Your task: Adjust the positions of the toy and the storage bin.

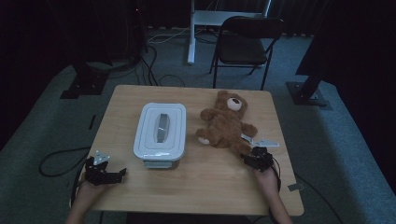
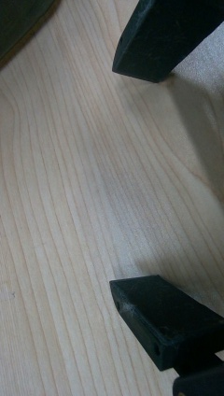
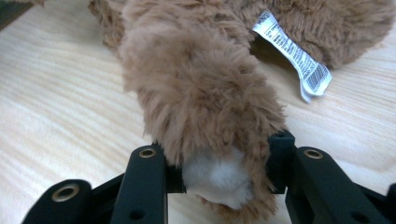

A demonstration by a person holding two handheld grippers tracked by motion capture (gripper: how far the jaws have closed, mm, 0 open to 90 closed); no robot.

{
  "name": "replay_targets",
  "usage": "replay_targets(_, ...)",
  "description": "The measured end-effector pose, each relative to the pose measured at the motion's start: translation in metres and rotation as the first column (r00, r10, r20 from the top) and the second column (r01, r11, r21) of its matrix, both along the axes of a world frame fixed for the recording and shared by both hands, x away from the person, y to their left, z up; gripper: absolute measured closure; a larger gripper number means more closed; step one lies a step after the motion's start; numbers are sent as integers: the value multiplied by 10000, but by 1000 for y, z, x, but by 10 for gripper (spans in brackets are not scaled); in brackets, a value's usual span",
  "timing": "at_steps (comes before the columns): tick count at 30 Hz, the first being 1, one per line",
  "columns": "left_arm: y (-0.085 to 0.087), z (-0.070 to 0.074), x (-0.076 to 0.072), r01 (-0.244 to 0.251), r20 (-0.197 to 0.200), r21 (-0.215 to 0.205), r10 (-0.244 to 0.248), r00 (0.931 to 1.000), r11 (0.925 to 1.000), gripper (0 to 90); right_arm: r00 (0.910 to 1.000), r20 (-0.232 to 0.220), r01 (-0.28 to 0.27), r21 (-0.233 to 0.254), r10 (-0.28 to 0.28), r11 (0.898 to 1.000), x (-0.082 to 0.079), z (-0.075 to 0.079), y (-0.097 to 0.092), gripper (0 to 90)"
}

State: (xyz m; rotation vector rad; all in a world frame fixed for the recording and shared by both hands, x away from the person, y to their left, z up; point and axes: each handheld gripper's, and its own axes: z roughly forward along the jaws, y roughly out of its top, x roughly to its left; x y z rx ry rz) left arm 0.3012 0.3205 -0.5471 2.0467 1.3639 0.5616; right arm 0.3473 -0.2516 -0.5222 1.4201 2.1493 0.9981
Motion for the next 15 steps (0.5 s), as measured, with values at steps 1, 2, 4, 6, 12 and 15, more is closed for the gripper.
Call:
replay_targets(1, 0, 0, 0, 0, 0, -1, 0, 10000, 10000, 10, 10000, -18, 4, -50, -5, 10000, -2, 1, -2, 617)
replay_targets(2, 0, 0, 0, 3, 1, 4, -3, 10000, 10000, 10, 10000, -19, 0, -106, 0, 9999, -4, 1, -4, 617)
replay_targets(4, 0, 0, 0, 2, 0, 2, -2, 10000, 10000, 10, 9999, -5, 117, -108, -117, 9999, -10, 3, -11, 618)
replay_targets(6, 0, 0, 0, 0, -1, -2, 0, 10000, 10000, 10, 9994, 23, 337, -124, -337, 9994, -14, 4, -20, 620)
replay_targets(12, 0, 0, 0, 0, 0, -3, 0, 10000, 10000, 10, 9974, -566, 494, 973, -440, 9940, -22, 12, -49, 500)
replay_targets(15, 0, 0, 0, 0, -4, -2, 0, 10000, 10000, 10, 9975, -650, 382, 1536, -284, 9874, -23, 17, -53, 397)
